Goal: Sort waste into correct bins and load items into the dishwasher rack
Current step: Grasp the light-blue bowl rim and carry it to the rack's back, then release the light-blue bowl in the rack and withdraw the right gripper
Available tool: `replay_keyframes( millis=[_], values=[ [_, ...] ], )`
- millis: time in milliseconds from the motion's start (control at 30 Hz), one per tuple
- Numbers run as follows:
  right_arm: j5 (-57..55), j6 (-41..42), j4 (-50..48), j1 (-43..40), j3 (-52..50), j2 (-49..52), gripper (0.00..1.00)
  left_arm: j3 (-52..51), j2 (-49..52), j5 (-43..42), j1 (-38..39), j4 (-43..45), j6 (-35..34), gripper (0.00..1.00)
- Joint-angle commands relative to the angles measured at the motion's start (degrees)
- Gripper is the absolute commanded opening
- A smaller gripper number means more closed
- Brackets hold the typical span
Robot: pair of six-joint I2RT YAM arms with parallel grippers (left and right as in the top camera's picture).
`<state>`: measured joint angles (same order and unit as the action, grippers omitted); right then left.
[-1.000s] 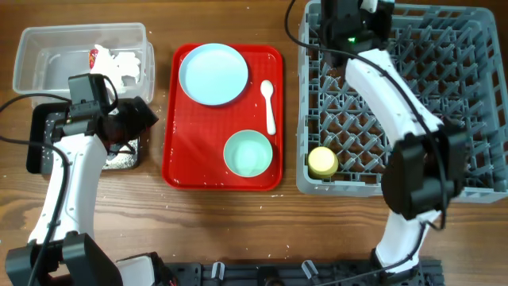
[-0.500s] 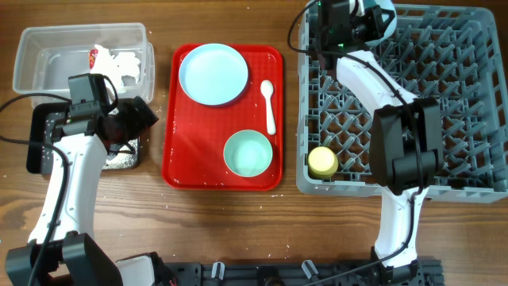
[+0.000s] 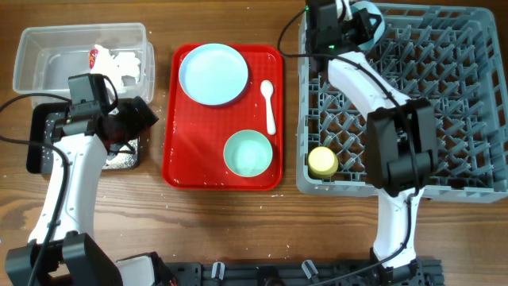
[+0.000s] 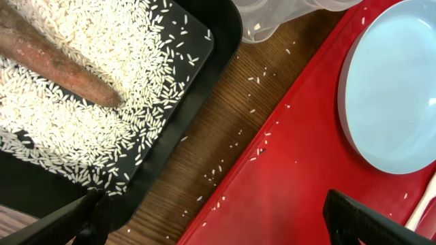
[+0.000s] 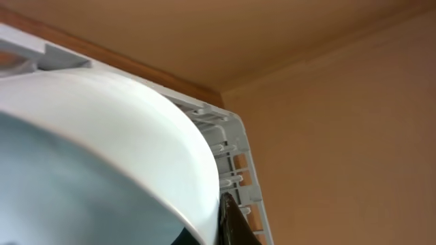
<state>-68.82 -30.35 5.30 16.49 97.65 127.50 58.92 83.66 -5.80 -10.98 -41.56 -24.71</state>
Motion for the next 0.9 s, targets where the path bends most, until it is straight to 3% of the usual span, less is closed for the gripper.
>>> replay_keyframes(
  millis=[0, 133, 267, 433, 567, 867],
  values=[
    [0.96, -0.61, 1.22, 1.33, 0.13, 0.55, 0.18, 0.98, -0.39, 0.55, 0.26, 0.13, 0.48, 1.00],
    [0.96, -0.55, 2.78, 2.58, 0.11, 0.55, 0.36, 0.98, -0.39, 0.55, 0.26, 0.13, 0.48, 1.00],
    [1.01, -0.50, 2.91, 3.93, 0.11, 0.55, 0.66, 0.98, -0.39, 0.55, 0.26, 0.13, 0.48, 1.00],
    [1.18, 3.06, 2.89, 6.05, 0.13, 0.52, 0.88, 0.98, -0.39, 0.55, 0.26, 0.13, 0.48, 1.00],
    [1.20, 7.26, 2.89, 7.56, 0.13, 0.15, 0.96, 0.98, -0.39, 0.55, 0.26, 0.13, 0.48, 1.00],
    [6.75, 16.70, 5.79, 12.68, 0.13, -7.08, 1.00, 0.98, -0.39, 0.55, 0.26, 0.13, 0.48, 1.00]
  ],
)
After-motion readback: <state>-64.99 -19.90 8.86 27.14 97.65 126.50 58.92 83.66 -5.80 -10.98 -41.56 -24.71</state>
